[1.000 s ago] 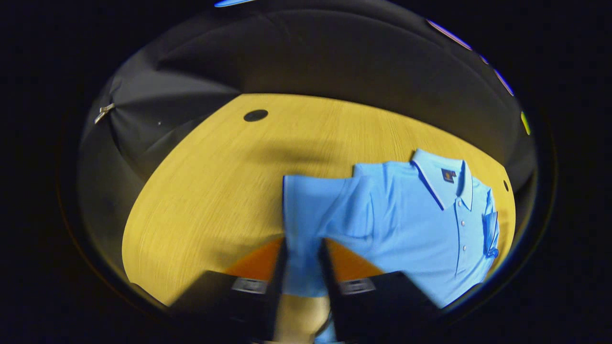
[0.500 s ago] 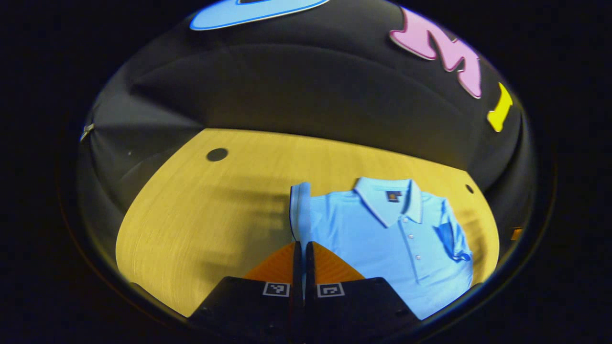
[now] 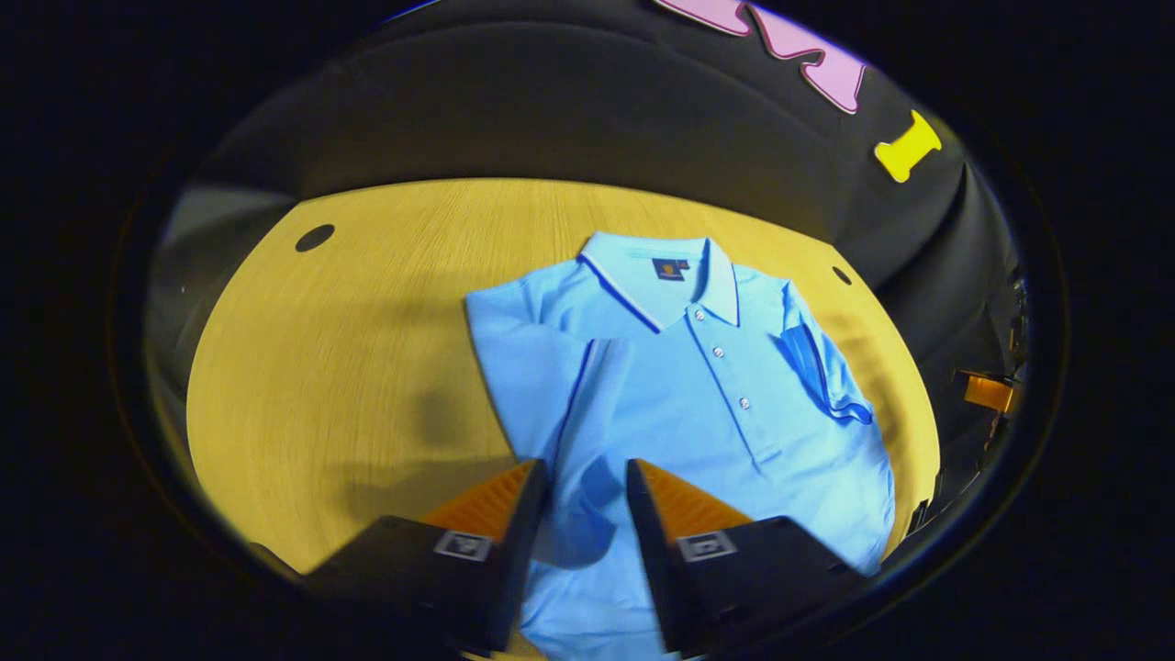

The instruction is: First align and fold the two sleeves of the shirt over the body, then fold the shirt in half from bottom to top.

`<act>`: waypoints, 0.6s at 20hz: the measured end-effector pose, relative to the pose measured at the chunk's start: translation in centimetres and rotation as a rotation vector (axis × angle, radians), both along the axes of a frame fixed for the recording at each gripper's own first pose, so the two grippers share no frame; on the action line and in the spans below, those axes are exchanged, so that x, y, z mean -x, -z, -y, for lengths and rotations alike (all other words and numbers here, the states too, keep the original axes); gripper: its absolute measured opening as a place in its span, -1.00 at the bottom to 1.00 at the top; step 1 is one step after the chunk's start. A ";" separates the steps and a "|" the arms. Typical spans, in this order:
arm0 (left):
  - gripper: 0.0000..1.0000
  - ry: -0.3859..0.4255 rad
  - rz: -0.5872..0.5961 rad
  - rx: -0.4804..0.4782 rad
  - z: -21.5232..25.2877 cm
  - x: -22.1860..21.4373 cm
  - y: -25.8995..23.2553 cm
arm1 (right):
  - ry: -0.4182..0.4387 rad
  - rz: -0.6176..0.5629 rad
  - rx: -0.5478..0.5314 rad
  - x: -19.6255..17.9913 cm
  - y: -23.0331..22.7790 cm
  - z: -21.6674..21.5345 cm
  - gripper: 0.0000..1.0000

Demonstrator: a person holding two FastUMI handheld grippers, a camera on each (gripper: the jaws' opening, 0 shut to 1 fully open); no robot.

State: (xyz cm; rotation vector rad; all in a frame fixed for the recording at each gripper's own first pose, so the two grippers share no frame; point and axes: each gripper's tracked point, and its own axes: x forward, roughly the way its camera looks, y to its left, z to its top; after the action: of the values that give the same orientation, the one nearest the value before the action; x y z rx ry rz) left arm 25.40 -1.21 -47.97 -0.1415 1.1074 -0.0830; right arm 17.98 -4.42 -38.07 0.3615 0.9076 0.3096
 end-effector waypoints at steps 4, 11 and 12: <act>0.95 0.030 0.047 -0.031 -1.2 1.5 -3.9 | 0.009 0.005 -0.014 1.1 -0.6 -1.0 0.94; 0.94 0.002 0.030 0.141 -1.9 14.6 -10.2 | 0.076 -0.081 -0.098 9.0 -0.4 -0.9 0.94; 0.95 0.018 0.008 0.140 -2.0 17.1 -10.3 | 0.083 -0.109 -0.098 10.7 0.3 -0.8 0.94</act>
State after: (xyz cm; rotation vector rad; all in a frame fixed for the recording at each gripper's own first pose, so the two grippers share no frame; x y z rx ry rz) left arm 8.25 0.82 -37.65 -0.2564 1.0954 -0.1767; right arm 7.32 -3.61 -38.38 0.5086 0.9835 0.2603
